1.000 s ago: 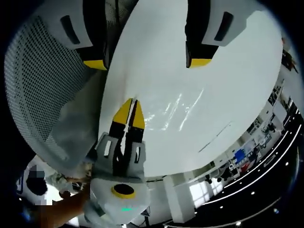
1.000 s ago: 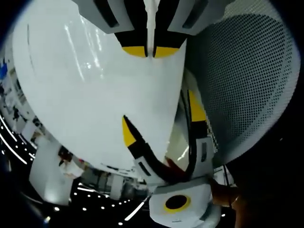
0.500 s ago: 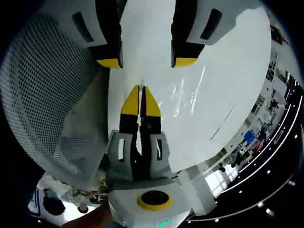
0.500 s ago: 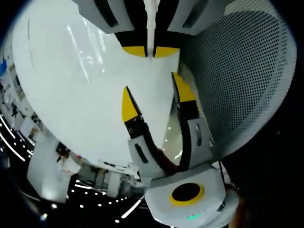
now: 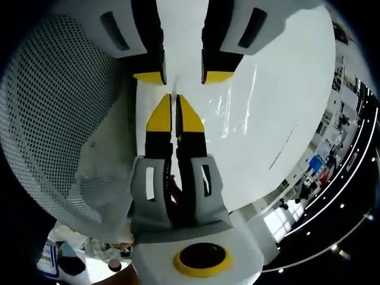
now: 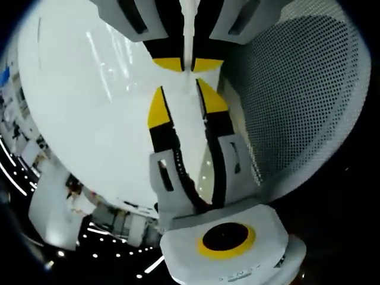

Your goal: Open the resealable bag by pulling the two sides of the seal apart until the entire bag opening is separated and visibly accessible.

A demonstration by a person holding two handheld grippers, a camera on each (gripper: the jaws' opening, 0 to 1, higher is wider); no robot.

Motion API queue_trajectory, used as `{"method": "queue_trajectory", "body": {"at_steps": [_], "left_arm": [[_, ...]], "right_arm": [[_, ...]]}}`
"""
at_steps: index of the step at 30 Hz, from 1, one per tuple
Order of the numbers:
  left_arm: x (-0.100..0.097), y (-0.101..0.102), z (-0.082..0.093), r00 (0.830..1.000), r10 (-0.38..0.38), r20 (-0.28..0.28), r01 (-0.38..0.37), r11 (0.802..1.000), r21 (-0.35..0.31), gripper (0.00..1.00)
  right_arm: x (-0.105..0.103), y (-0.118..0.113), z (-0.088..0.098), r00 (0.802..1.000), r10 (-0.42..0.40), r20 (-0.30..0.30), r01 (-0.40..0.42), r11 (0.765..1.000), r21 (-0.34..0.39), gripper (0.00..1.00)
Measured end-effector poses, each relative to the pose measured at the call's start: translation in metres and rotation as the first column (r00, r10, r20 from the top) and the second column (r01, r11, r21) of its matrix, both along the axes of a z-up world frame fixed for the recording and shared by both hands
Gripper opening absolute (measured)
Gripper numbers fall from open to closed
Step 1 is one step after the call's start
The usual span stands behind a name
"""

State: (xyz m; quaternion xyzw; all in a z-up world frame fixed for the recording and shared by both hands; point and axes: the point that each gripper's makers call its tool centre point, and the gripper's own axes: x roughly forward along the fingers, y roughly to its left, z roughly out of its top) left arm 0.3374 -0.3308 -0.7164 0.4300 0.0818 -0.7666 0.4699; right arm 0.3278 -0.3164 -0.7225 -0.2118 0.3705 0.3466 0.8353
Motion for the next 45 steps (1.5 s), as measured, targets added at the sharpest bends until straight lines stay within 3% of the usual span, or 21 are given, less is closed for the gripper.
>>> {"method": "queue_trajectory", "body": {"at_steps": [7, 23, 34, 40, 45], "left_arm": [[-0.007, 0.003, -0.001, 0.995, -0.078, 0.055, 0.078, 0.997, 0.014, 0.09], [-0.011, 0.009, -0.008, 0.986, -0.139, 0.086, 0.138, 0.990, 0.021, 0.00], [-0.010, 0.010, -0.007, 0.994, -0.101, 0.032, 0.100, 0.995, 0.023, 0.00], [-0.009, 0.011, -0.003, 0.996, -0.085, -0.013, 0.085, 0.996, 0.014, 0.00], [-0.007, 0.010, -0.001, 0.997, -0.073, -0.015, 0.074, 0.997, 0.023, 0.00]], "right_arm": [[0.002, 0.004, 0.000, 1.000, 0.011, 0.002, -0.011, 1.000, -0.001, 0.00], [0.004, 0.009, -0.003, 1.000, 0.027, 0.012, -0.026, 0.999, -0.021, 0.00], [0.003, 0.008, -0.004, 0.996, 0.063, 0.067, -0.054, 0.990, -0.129, 0.00], [0.003, 0.008, 0.000, 0.996, 0.060, 0.069, -0.052, 0.993, -0.106, 0.00], [0.005, 0.008, 0.002, 0.995, 0.051, 0.086, -0.041, 0.993, -0.109, 0.00]]}}
